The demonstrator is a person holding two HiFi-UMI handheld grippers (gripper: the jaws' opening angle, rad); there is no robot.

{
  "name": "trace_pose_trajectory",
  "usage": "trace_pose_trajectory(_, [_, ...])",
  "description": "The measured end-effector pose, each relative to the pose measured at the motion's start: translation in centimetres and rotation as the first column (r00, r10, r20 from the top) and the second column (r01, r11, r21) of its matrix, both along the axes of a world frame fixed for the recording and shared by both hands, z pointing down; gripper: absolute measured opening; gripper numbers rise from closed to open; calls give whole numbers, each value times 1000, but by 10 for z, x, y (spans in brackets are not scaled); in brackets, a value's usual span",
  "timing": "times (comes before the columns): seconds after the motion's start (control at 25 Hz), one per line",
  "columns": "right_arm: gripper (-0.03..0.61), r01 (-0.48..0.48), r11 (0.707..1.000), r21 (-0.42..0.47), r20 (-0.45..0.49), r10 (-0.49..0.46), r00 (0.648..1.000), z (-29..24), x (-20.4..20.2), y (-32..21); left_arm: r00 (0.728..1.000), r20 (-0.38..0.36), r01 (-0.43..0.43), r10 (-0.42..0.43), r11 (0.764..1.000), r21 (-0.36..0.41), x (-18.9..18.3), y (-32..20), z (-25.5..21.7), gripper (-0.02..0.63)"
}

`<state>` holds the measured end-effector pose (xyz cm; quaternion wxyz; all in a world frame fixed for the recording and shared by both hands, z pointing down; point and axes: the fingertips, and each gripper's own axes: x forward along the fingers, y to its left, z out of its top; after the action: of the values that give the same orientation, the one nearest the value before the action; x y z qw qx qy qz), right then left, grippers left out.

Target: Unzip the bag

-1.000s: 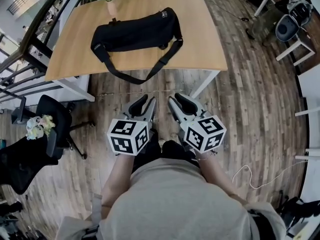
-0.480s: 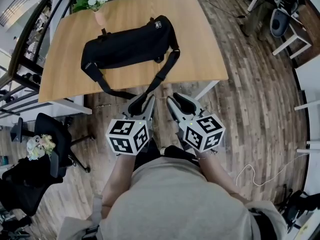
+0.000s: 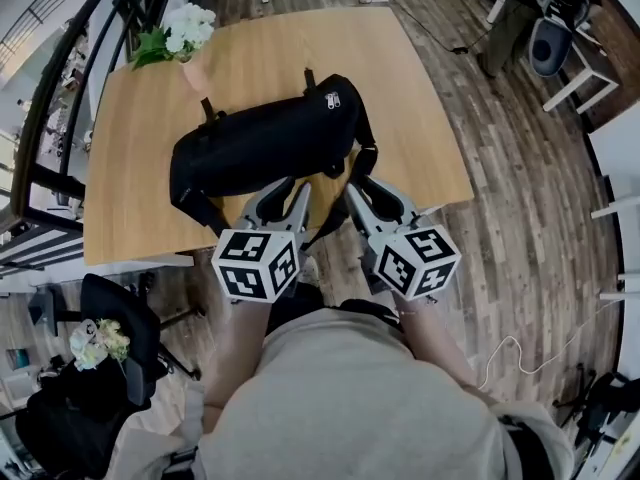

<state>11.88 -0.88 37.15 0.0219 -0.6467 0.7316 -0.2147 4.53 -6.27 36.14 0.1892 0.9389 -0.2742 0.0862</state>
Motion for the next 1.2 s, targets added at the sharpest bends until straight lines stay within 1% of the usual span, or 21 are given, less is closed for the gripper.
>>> trace_pose_trajectory(0.16, [95,-41,999,11,1,41,999,-2,6,-43,998,8,-58,58,998,13,10,-39,-2,107])
trace_pose_trajectory(0.28, [97,-64,998,8,-2,64,998,0,9,-65,996,13,-93,93,995,28,18,-61,-3,109])
trace_pose_trajectory(0.44, [97,-96,995,-3,-5,96,995,2,17,-85,991,12,-134,134,991,28,28,-81,-2,109])
trace_pose_trajectory(0.6, [97,-125,992,-20,-11,125,992,7,26,-97,986,10,-169,168,986,16,36,-90,3,109])
trace_pose_trajectory(0.68, [97,-133,991,-28,-13,132,991,8,28,-100,985,-9,-172,172,985,1,38,-93,3,109])
trace_pose_trajectory(0.76, [97,-133,991,-33,-17,132,991,9,30,-102,987,-20,-157,157,988,3,38,-99,1,107])
trace_pose_trajectory(0.88, [97,-124,991,-46,-26,122,992,11,33,-106,990,-16,-142,143,990,14,41,-106,2,107])
trace_pose_trajectory(1.08, [100,-117,991,-62,-29,115,993,16,47,-113,991,-23,-131,131,991,-3,50,-113,4,107])
trace_pose_trajectory(1.2, [108,-89,993,-72,-22,88,996,18,55,-121,992,-1,-123,123,992,12,58,-116,4,107])
